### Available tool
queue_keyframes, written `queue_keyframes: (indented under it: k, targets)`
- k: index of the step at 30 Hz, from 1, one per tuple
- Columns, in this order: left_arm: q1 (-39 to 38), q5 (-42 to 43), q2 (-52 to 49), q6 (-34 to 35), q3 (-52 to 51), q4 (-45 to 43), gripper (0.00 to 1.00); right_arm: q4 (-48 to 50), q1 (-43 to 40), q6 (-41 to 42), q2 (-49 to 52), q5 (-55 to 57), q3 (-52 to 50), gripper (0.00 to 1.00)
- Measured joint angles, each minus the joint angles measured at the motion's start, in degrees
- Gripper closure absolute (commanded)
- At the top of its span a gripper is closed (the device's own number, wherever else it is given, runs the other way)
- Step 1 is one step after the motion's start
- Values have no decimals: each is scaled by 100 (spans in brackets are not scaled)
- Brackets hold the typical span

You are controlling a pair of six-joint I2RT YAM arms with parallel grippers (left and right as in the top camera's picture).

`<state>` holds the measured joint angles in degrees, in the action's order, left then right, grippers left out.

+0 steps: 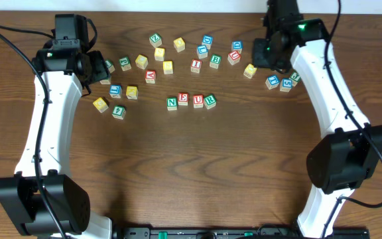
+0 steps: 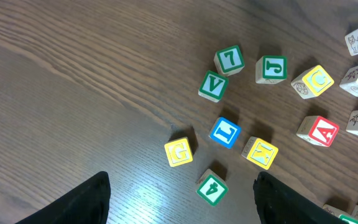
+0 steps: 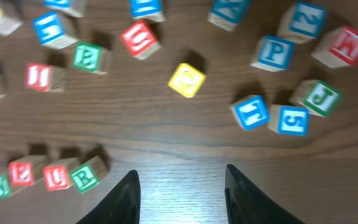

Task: Spell out NEURIPS
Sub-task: 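Release the R block and lift the right gripper back to the arc, then lower the right gripper onto the red I block and grasp it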

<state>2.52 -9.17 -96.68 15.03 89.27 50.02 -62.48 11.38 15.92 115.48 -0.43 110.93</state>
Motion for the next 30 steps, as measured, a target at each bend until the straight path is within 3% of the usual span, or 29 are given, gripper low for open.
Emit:
queue_keyframes:
  k: [18, 30]
  targets:
    - [0, 0, 0, 0, 0, 0, 27, 210, -256, 894, 127, 632, -2, 55]
    - [0, 0, 0, 0, 0, 0, 27, 422, -164, 1054, 136, 625, -2, 51]
